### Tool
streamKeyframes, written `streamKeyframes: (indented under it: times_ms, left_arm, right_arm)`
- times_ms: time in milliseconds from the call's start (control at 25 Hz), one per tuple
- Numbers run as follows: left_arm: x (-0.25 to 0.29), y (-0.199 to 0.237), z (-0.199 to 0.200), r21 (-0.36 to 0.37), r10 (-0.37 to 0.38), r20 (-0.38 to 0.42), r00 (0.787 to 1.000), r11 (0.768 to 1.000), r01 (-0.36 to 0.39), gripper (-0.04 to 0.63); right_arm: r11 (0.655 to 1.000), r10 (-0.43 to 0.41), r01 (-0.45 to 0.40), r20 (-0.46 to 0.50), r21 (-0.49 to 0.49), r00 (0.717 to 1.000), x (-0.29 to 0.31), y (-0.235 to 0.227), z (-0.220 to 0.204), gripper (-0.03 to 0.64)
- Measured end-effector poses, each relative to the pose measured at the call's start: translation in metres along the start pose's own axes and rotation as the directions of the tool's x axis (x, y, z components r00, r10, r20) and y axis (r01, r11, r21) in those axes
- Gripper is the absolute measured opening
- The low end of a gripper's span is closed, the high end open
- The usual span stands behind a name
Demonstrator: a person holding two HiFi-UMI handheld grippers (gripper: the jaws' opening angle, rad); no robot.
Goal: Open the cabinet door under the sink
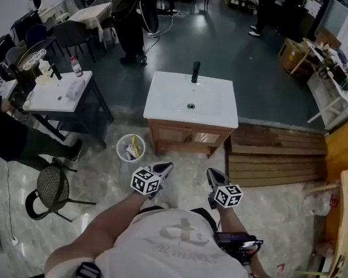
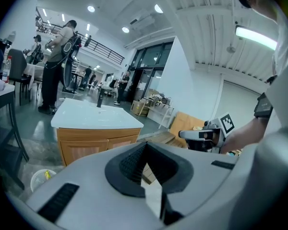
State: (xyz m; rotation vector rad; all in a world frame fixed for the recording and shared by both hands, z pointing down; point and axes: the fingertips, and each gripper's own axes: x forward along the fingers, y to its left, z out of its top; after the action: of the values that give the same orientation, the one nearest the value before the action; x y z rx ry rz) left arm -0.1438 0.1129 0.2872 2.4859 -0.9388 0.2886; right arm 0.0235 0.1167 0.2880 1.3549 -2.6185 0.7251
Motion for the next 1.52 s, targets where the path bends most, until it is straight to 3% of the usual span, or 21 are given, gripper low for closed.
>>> streamKeyframes:
  times_ms: [240,440,1040,1520]
  left_arm:
    - [0.012,0.039,0.006,-0.036,0.017,0.011,1.0,0.999,-0.017,0.011]
    - [0.029,0.063,-0.003,-0.071,0.039,-0.023,0.999,0.997,-0.041,0.011]
    - [0.115,0.104,0.01,-0.093,0.111,-0.158,0.981,0.988,-0.126,0.011]
    - [0.182,0.125,0.009,-0.156,0.178,-0.197,0.964,0.965,-0.21,0.011]
  right_arm:
    - [1.0,-0.008,0.008,-0.048,-0.012,0.999,0.033,-0.01,0.005,0.014]
    - [1.0,0.002,-0.002,-0.076,0.008,0.997,0.061,-0.026,0.002,0.014]
    - [0.991,0.126,-0.117,-0.154,0.065,0.98,0.154,-0.109,0.019,0.014]
    - [0.978,0.2,-0.181,-0.228,0.099,0.953,0.195,-0.17,0.0,0.014]
